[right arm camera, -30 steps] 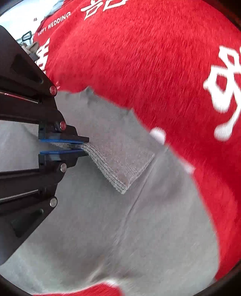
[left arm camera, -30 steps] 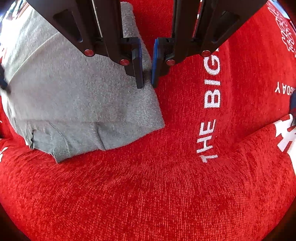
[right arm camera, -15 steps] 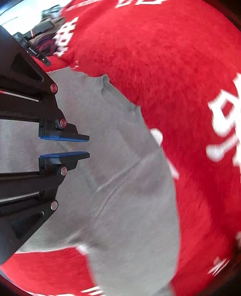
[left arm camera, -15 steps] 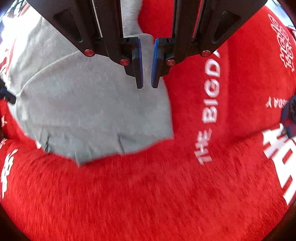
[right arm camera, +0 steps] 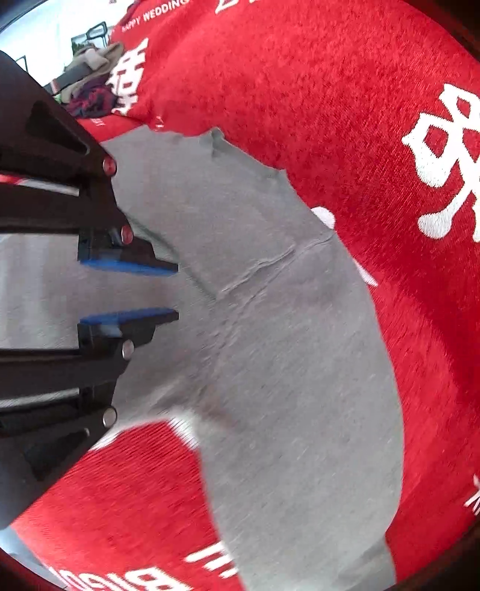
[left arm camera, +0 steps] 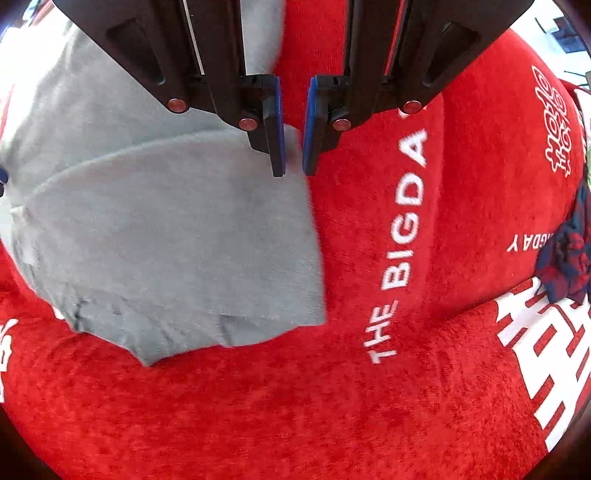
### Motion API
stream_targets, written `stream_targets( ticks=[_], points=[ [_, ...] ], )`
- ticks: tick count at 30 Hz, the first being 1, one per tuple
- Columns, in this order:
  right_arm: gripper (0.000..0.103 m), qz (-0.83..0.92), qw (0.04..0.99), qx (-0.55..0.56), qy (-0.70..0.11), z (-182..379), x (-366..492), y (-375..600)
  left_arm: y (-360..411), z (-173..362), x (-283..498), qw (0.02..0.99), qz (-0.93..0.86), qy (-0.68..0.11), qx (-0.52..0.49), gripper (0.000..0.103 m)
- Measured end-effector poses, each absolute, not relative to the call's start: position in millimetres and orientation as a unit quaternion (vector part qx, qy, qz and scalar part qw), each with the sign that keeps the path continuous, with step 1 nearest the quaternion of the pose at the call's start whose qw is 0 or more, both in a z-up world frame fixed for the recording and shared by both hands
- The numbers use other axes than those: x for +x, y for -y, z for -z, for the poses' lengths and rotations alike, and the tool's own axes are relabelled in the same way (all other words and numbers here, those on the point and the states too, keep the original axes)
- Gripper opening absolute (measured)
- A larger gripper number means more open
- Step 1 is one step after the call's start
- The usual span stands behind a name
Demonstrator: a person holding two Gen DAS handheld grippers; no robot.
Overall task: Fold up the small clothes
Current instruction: 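Grasp the other sleeve with the right tool and lift it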
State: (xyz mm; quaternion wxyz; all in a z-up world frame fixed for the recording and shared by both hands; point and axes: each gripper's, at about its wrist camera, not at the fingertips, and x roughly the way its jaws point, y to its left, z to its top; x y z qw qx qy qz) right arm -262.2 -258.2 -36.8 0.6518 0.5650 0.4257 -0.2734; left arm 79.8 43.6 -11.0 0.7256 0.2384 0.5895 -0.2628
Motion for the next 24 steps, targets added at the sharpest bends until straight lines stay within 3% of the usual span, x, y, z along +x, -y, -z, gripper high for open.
stream_targets(
  ticks=[2,7,9,18,19,20,21,24],
  points=[
    [0.059,0.269,0.652,0.568,-0.424,29.9,-273.6,254.2,-36.6,5.5,69.8,0.721,0.27,-0.592,0.239,0.011],
    [0.061,0.25,0.647,0.579,-0.429,21.6,-289.7,243.7,-9.4,-0.1,29.8,0.701,0.3,-0.597,0.25,0.011],
    [0.068,0.244,0.641,0.588,-0.429,20.4,-298.4,241.3,0.4,-3.6,13.7,0.69,0.311,-0.605,0.246,0.011],
    [0.079,0.236,0.632,0.609,-0.417,24.9,-328.3,242.7,35.1,1.2,-31.6,0.668,0.33,-0.623,0.238,0.011],
    [0.079,0.236,0.632,0.611,-0.415,25.1,-330.8,243.5,37.7,1.2,-35.2,0.666,0.332,-0.624,0.238,0.026],
    [0.079,0.236,0.631,0.612,-0.413,25.1,-333.7,244.6,41.1,1.7,-38.4,0.663,0.334,-0.626,0.239,0.051],
    [0.079,0.236,0.631,0.614,-0.411,25.3,-336.8,245.8,45.9,2.7,-42.5,0.658,0.334,-0.63,0.243,0.103],
    [0.08,0.234,0.632,0.619,-0.404,25.1,-343.6,249.4,55.5,-4.7,-55.4,0.669,0.339,-0.611,0.254,0.101]
  ],
)
